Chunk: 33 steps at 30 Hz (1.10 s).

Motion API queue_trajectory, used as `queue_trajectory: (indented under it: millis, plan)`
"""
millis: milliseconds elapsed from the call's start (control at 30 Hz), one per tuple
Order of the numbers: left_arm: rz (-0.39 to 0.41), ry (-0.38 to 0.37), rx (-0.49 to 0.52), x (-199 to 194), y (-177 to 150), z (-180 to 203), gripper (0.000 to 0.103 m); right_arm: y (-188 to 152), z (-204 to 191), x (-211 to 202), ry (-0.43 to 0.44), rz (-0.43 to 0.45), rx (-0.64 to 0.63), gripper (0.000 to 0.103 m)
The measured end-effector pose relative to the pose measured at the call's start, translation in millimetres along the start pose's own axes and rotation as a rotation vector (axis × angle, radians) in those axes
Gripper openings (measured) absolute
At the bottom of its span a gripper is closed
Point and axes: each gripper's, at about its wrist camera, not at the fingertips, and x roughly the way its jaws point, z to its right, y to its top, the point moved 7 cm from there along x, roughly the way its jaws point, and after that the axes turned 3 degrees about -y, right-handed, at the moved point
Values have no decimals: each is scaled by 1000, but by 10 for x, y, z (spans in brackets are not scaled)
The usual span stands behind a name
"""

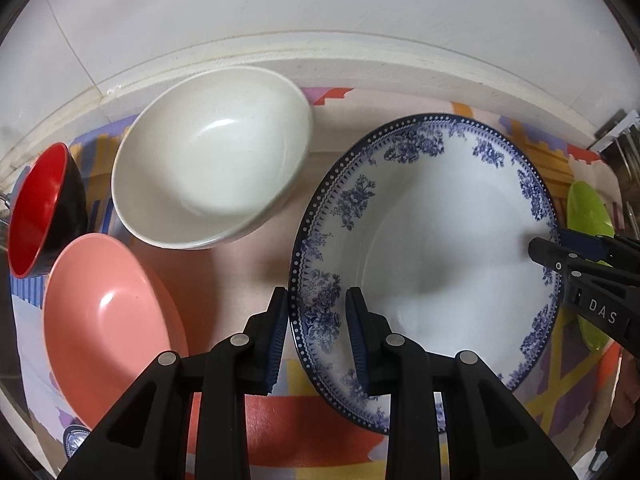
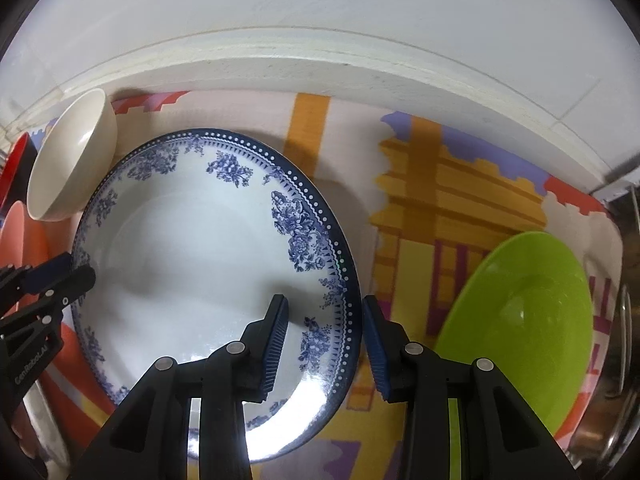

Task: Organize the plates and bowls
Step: 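Lift the small plate with both grippers and carry it over the large plate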

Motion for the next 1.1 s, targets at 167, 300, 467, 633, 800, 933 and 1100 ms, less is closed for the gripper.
queue_trajectory:
  millis: [167,300,467,633,800,933,1100]
  plan:
    - [25,4,3,-159,-13,-54,29,-13,-6,-165,-4,9,19,39]
    - [30,7,0,-221,-57,-108,29,-65,33,-221,-6,-3,22,39]
    - [38,7,2,-317,-168,-147,29,-82,88,-295,4,-28,44,39]
    - [48,4,7,-372,-159,-115,29,-223,49,-335,-1,-49,70,39]
    - [49,-11,19,-480,-262,-161,29,-349,-15,-477,-13,-61,73,39]
    - [57,-13,26,-571,-328,-212,29,-469,-78,-596,-28,-69,70,39]
    - [80,-5,28,-789,-473,-323,29,-607,-195,-684,-21,-81,74,39]
